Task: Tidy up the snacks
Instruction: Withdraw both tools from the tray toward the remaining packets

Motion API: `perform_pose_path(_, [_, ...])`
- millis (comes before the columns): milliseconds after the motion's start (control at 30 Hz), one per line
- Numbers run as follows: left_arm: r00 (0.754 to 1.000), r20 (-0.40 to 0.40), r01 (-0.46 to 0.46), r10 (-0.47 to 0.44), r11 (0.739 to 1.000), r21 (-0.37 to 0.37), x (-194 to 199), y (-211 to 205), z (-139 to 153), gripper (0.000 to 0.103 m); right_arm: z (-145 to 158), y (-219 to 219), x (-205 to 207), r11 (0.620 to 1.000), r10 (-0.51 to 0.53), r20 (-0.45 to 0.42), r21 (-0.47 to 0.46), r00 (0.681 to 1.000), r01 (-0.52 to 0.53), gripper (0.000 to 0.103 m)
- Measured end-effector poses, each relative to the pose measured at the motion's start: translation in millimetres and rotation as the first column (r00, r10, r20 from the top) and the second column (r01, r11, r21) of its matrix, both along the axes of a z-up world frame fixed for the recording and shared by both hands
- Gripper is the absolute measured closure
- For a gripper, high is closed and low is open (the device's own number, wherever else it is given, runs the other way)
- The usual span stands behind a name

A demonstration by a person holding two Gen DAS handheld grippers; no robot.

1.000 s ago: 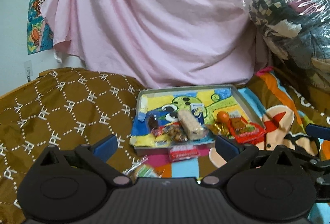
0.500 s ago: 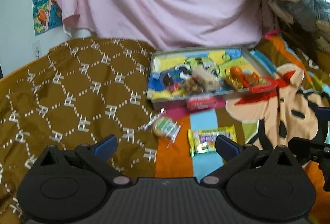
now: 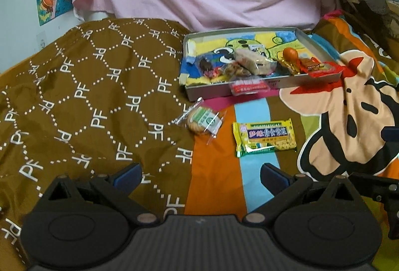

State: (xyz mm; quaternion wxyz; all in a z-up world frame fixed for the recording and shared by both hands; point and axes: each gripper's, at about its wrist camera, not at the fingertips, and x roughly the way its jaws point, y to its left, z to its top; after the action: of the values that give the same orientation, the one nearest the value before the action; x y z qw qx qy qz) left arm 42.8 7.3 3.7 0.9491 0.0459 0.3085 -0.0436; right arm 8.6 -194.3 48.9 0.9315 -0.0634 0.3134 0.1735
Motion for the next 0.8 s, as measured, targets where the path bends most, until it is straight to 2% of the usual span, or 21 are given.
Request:
perform_pose_path(233, [1.0,-0.02,-0.008,0.008,1.0,0.011,1.7,3.6,-9.9,0.0,-6.2,4.1,3.8,1.0,0.015,-0.02,-0.016,1.0,-0.015,0.001])
perform_pose_path(467, [0.999,-0.02,-0.045,0.046,0.997,0.07,4.4,2.4,-19.5,0.0,-13.6,8.2,7.0,0.999,0.015,-0.039,-0.043,0.999,-0.016,0.001])
perform_pose_path(800, [0.996,-0.037,-0.083,0.084,0.996,0.039,14.6,14.5,-23.2,0.0,-20.9,10.0,13.5,0.998,-0.001,-0.056,-0.057,0.998,-0.002,0.001])
